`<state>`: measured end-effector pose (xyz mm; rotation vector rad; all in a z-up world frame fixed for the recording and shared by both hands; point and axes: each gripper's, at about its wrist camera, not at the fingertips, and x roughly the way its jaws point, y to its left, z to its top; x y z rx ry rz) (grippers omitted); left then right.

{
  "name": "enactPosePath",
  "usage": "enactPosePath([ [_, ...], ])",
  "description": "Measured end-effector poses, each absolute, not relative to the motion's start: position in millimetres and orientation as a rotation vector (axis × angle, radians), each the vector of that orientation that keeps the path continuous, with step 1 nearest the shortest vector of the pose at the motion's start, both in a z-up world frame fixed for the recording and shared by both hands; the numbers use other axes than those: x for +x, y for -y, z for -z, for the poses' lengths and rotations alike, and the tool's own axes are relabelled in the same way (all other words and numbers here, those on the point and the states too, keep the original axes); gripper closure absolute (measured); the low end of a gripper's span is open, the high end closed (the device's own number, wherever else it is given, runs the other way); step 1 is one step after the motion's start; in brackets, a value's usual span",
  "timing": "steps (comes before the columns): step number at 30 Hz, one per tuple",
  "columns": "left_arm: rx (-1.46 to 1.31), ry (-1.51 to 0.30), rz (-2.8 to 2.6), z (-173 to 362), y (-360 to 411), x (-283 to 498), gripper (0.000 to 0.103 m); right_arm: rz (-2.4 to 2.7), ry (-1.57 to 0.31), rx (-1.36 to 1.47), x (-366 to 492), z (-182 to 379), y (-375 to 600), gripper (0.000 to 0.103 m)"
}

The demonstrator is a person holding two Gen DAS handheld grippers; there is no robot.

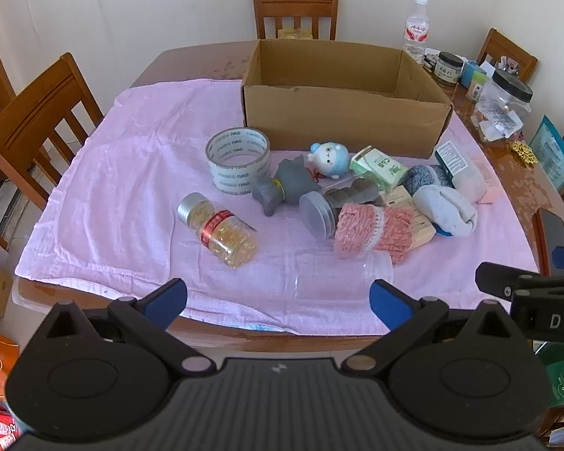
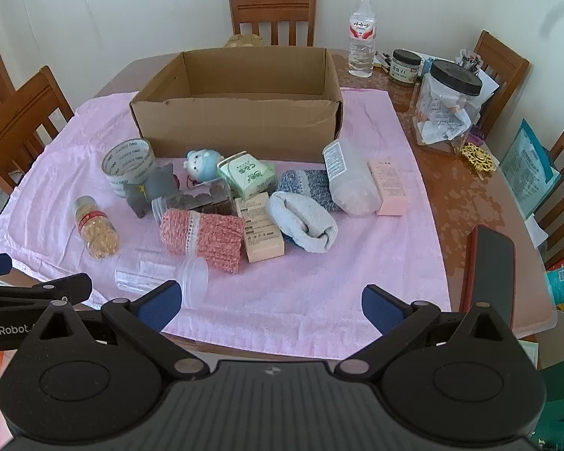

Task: Organize objects
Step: 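Move both tools toward the capsule bottle and clear plastic jar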

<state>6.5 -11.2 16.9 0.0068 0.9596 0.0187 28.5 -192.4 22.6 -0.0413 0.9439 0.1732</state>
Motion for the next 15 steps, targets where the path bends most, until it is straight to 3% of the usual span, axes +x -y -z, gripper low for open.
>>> enactPosePath([
  [15, 0.049, -0.952, 0.04, -15.1, 8.9, 16.6, 0.0, -0.154, -0.945, -0.054, 30.3, -24.3, 186.1, 0.0],
])
